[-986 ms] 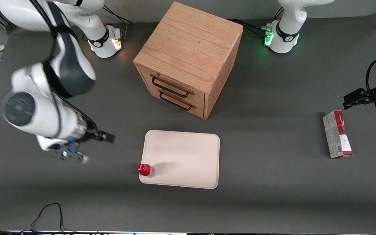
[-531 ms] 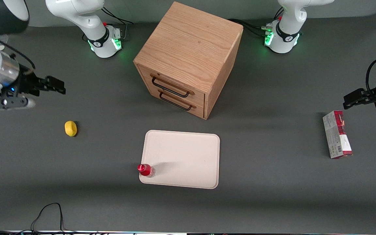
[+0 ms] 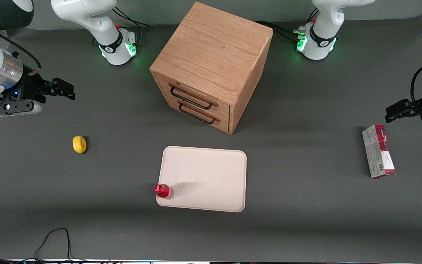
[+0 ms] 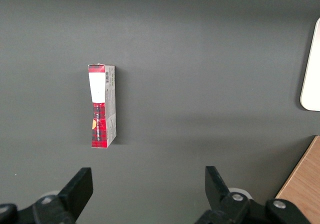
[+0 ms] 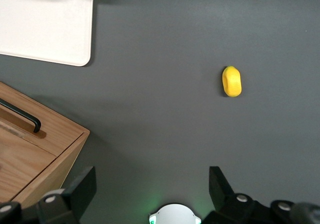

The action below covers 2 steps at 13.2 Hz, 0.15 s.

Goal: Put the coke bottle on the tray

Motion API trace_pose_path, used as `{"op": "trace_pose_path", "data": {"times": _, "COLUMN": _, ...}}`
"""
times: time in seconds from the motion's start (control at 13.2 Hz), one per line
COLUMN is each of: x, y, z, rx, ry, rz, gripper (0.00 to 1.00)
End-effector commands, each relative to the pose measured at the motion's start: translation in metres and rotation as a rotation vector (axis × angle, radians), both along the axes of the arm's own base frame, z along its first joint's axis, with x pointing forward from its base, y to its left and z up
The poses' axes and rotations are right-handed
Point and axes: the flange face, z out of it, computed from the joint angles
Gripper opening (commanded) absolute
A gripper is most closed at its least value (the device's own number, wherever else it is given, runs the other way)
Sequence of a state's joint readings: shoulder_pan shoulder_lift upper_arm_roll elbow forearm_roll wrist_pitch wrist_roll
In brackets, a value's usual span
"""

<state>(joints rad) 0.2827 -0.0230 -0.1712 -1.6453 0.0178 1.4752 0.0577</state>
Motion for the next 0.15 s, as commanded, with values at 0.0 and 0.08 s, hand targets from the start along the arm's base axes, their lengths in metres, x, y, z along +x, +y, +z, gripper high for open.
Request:
{"op": "trace_pose_path", "data": {"times": 0.0, "x": 0.0006, "y": -0.0037, "z": 0.0022, "rx": 0.024, "ry": -0.006, "rz": 0.037, "gripper": 1.0}}
{"op": "trace_pose_path", "data": {"times": 0.08, "x": 0.0016, "y": -0.0033, "z": 0.0027, "rx": 0.029, "ry": -0.008, "rz": 0.062, "gripper": 1.0}}
